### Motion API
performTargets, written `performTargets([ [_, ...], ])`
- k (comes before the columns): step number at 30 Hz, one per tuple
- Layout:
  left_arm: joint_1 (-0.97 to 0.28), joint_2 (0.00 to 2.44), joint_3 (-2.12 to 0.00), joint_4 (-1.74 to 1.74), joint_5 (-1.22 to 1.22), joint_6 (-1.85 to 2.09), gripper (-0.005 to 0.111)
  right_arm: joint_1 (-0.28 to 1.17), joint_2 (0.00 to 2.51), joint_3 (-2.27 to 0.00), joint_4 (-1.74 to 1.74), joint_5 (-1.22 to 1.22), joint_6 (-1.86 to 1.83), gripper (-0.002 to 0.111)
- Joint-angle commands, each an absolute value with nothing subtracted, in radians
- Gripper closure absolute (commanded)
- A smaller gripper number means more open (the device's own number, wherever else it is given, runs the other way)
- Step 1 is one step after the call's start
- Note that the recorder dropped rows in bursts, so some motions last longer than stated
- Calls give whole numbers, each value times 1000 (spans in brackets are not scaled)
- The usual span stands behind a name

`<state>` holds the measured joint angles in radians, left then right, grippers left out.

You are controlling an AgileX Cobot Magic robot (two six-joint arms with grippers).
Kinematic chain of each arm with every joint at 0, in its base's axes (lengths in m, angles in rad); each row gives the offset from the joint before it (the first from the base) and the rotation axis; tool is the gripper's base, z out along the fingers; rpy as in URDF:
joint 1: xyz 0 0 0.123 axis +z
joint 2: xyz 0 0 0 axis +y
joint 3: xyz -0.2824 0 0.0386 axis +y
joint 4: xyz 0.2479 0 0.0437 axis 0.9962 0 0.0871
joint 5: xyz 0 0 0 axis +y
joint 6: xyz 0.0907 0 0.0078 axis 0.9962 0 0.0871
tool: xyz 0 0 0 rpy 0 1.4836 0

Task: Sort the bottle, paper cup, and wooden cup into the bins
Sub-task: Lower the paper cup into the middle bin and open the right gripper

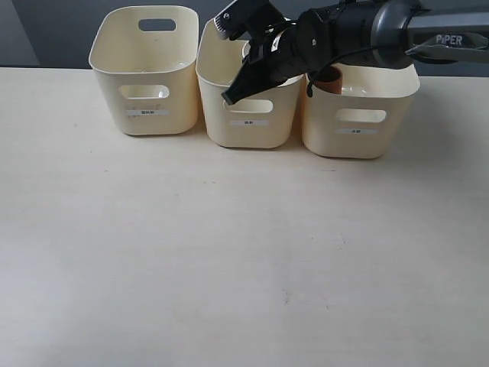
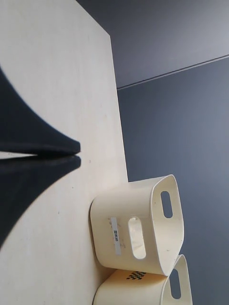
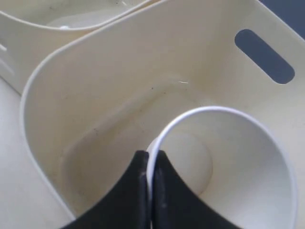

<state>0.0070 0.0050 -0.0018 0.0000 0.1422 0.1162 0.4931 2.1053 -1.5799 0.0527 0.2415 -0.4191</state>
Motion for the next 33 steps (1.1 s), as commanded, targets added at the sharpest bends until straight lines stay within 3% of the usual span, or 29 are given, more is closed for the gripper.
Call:
performTargets([
  [1, 7, 0, 0, 0, 135, 115, 107, 488, 2102, -1581, 44, 227, -410, 109],
  [6, 7, 0, 0, 0, 135, 115, 107, 488, 2102, -1581, 44, 229, -411, 104],
  [11, 7, 0, 0, 0, 135, 115, 107, 488, 2102, -1581, 44, 222, -408, 74],
  [13, 7, 0, 0, 0, 135, 115, 107, 488, 2102, -1581, 44, 222, -408, 70],
  [33, 7, 0, 0, 0, 135, 115, 107, 488, 2102, -1581, 53, 210, -401, 70],
])
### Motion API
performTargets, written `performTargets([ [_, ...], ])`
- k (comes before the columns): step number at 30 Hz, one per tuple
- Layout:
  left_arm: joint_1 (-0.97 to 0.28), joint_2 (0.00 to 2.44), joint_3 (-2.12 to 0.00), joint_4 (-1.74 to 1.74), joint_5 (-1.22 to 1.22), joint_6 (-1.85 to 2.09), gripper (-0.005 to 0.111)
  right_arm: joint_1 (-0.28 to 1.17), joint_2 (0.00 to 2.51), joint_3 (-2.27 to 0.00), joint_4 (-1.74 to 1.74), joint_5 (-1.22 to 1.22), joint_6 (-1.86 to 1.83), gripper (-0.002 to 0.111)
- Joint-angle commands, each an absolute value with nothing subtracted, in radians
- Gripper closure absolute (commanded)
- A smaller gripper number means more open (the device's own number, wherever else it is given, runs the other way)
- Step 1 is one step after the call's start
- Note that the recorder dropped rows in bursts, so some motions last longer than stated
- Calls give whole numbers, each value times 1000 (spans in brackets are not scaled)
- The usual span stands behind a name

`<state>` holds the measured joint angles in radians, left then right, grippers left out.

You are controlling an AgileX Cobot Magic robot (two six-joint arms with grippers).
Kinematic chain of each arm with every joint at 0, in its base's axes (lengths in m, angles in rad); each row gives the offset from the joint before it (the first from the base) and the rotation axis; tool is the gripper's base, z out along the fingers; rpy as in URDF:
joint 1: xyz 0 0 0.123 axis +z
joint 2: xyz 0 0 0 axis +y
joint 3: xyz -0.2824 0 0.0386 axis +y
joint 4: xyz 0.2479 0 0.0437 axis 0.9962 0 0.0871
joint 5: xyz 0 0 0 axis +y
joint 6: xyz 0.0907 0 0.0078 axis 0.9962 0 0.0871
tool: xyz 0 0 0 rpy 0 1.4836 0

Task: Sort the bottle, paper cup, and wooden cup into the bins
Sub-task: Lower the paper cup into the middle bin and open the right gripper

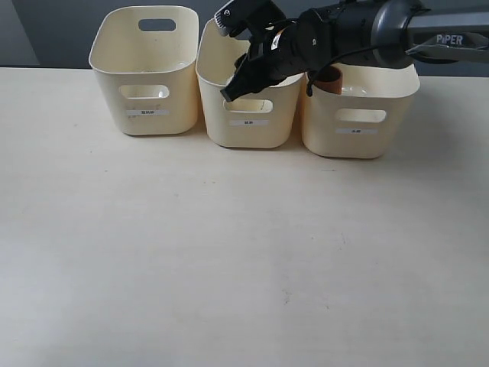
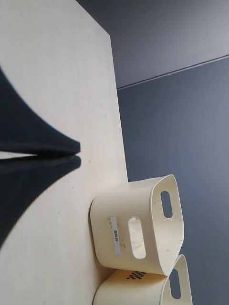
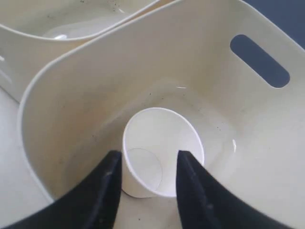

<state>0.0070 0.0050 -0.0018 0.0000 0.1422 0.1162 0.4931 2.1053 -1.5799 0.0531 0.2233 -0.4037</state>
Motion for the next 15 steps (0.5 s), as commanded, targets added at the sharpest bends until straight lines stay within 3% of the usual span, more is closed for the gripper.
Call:
performTargets([
  [1, 7, 0, 0, 0, 135, 115, 107, 488, 2102, -1581, 53, 210, -401, 70],
  [10, 7, 0, 0, 0, 135, 115, 107, 488, 2086, -1581, 53, 202, -389, 73],
  [15, 7, 0, 0, 0, 135, 115, 107, 488, 2040, -1579, 53, 260, -389, 109],
])
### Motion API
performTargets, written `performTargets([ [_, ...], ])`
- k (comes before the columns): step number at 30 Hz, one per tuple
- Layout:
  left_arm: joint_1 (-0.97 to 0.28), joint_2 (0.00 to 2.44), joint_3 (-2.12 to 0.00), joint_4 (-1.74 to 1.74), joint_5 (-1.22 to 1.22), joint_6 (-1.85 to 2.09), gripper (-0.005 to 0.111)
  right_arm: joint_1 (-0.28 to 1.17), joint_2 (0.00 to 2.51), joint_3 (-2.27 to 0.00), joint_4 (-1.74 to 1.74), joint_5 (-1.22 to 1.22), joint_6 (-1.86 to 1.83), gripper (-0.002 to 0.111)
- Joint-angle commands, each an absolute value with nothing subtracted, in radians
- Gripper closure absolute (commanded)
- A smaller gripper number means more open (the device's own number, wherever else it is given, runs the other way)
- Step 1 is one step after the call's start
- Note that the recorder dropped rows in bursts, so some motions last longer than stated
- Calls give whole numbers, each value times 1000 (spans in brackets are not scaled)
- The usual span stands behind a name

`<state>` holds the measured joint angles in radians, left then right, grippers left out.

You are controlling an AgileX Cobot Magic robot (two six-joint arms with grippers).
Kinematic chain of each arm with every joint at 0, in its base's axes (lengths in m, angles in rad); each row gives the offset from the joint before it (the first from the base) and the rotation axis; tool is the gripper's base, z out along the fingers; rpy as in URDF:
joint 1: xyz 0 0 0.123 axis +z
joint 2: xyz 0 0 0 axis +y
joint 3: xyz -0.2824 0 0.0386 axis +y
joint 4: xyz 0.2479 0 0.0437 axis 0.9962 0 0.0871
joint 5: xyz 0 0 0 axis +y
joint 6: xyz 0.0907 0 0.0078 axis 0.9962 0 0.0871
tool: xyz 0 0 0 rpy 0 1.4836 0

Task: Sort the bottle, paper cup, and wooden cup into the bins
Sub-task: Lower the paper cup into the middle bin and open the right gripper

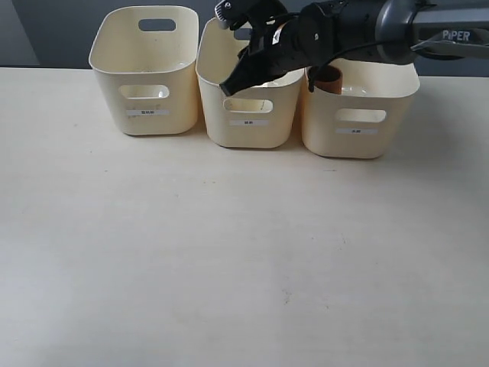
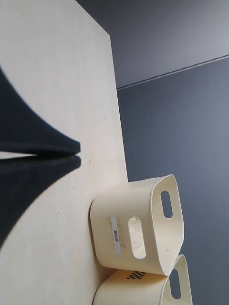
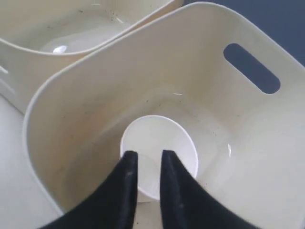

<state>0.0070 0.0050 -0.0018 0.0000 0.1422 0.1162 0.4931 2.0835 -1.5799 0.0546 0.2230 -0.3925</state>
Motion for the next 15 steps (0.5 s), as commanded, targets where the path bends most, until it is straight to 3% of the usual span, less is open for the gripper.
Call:
performTargets([
  [1, 7, 0, 0, 0, 135, 115, 107, 488, 2032, -1579, 53, 279, -389, 109],
  [15, 7, 0, 0, 0, 135, 115, 107, 488, 1842, -1396, 29, 256, -393, 109],
])
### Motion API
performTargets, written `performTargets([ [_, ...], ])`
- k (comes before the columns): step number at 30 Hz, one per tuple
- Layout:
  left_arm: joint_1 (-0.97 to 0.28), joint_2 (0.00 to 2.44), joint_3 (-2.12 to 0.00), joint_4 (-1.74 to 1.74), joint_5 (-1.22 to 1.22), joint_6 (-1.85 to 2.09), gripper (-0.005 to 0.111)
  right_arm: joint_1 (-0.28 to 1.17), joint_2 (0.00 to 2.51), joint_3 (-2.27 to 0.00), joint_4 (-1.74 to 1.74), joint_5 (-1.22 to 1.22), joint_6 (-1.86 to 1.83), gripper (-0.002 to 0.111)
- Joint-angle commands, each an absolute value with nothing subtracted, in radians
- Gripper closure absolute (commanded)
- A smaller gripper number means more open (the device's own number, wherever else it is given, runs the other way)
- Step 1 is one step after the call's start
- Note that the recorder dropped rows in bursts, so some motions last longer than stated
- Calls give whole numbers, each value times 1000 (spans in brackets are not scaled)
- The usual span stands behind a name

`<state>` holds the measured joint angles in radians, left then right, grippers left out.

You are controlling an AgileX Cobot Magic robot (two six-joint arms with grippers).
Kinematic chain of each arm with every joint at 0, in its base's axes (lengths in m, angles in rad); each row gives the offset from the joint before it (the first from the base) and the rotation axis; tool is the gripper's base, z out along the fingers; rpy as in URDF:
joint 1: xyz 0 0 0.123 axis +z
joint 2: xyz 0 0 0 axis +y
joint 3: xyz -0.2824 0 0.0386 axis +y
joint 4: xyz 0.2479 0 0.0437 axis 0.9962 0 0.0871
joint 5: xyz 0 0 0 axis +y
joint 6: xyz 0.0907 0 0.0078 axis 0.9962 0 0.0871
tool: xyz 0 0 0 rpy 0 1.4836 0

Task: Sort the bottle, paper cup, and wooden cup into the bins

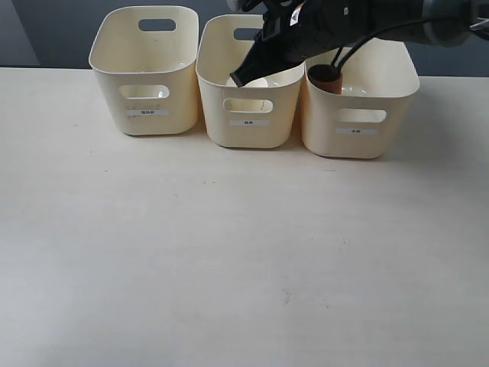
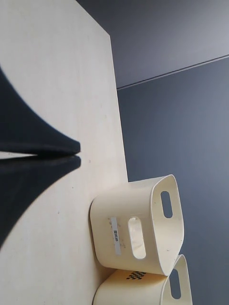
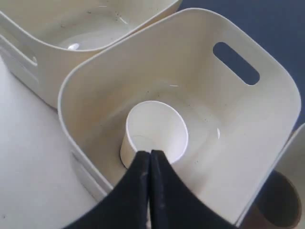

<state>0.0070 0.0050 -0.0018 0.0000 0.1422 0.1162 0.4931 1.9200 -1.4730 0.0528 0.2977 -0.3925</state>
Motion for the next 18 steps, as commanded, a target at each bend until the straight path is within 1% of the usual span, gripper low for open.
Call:
performTargets([
  [1, 7, 0, 0, 0, 135, 115, 107, 488, 1825, -1377, 29, 249, -393, 109],
  [10, 7, 0, 0, 0, 135, 115, 107, 488, 1611, -1175, 29, 208, -393, 109],
  [18, 7, 0, 0, 0, 135, 115, 107, 488, 1365, -994, 31, 202, -390, 109],
])
